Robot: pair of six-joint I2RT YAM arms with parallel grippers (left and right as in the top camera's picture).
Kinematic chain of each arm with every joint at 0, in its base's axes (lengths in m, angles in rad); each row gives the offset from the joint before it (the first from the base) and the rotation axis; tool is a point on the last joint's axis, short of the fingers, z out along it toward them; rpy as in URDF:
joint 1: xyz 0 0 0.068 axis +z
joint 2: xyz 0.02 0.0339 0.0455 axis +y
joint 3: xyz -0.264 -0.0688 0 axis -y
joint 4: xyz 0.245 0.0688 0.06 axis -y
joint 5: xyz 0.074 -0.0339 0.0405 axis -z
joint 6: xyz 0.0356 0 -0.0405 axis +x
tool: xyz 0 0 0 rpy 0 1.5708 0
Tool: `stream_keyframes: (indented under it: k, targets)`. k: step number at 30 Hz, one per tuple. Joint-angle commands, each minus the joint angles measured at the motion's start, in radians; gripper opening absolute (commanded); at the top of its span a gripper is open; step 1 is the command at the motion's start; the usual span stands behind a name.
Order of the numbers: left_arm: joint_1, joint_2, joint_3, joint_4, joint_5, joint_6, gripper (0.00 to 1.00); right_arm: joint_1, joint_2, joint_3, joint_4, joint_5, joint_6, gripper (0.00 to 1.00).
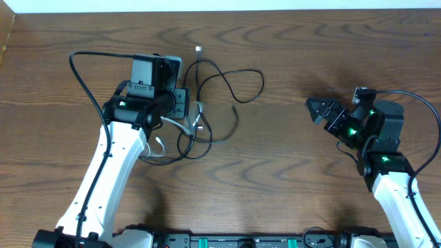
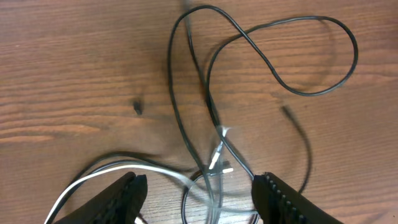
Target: Untangle cables
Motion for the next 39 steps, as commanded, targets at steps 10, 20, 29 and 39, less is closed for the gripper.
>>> stream_keyframes:
  k: [10, 20, 29, 39]
  targets:
    - [0.003, -0.002, 0.015, -0.055, 0.035, -0.037, 0.65, -0.005, -0.010, 0.005, -0.050, -0.007, -0.020, 0.99]
    - [0.003, -0.002, 0.014, -0.107, 0.030, -0.036, 0.75, -0.005, -0.009, 0.005, -0.080, -0.003, -0.020, 0.99]
    - [0.003, 0.006, 0.014, -0.119, -0.016, -0.036, 0.80, -0.005, -0.007, 0.005, -0.101, 0.022, -0.020, 0.99]
    - [0.003, 0.091, 0.014, -0.154, -0.108, -0.080, 0.81, -0.005, -0.005, 0.005, -0.122, 0.055, -0.020, 0.99]
